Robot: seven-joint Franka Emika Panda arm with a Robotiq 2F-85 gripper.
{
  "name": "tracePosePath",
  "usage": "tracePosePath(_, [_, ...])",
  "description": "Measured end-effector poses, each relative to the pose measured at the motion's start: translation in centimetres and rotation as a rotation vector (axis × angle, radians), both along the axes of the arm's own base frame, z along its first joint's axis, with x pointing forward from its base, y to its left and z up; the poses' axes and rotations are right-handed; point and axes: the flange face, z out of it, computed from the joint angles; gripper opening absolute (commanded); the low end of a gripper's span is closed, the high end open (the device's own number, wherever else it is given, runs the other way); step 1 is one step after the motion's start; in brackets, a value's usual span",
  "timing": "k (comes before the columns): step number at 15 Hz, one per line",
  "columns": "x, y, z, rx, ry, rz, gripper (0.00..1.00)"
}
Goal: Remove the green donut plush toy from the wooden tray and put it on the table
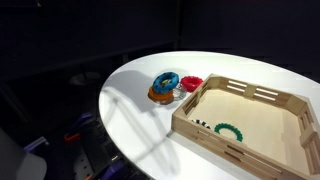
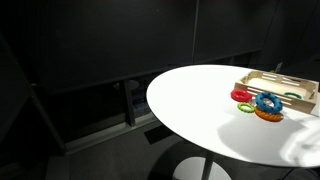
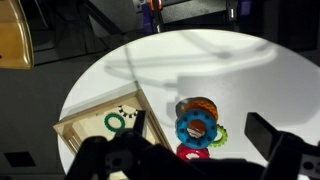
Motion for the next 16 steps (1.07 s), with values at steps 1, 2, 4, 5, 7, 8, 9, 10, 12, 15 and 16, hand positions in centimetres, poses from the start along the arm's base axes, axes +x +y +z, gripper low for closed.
tracePosePath(1, [0.6,0.1,0.4,0.002,-0.009,-0.005,1.0])
tracePosePath(2, [1.2,0.2,0.8,0.004,-0.016,-0.011,1.0])
tracePosePath(4, [2.5,0.2,1.7,0.011,-0.023,-0.028,1.0])
tracePosePath(5, [3.2,0.1,2.2,0.015,-0.025,-0.04,1.0])
tracePosePath(7, [4.7,-0.4,3.1,0.025,-0.029,-0.066,1.0])
tracePosePath(8, [5.4,-0.8,3.5,0.031,-0.031,-0.08,1.0])
tracePosePath(9, [6.1,-1.3,3.8,0.038,-0.032,-0.095,1.0])
tracePosePath(10, [6.8,-1.9,4.2,0.045,-0.032,-0.11,1.0])
tracePosePath(12, [7.9,-3.3,4.5,0.06,-0.03,-0.149,1.0])
tracePosePath(15, [9.3,-6.0,4.5,0.085,-0.033,-0.203,1.0])
tracePosePath(16, [9.7,-7.0,4.3,0.094,-0.038,-0.222,1.0])
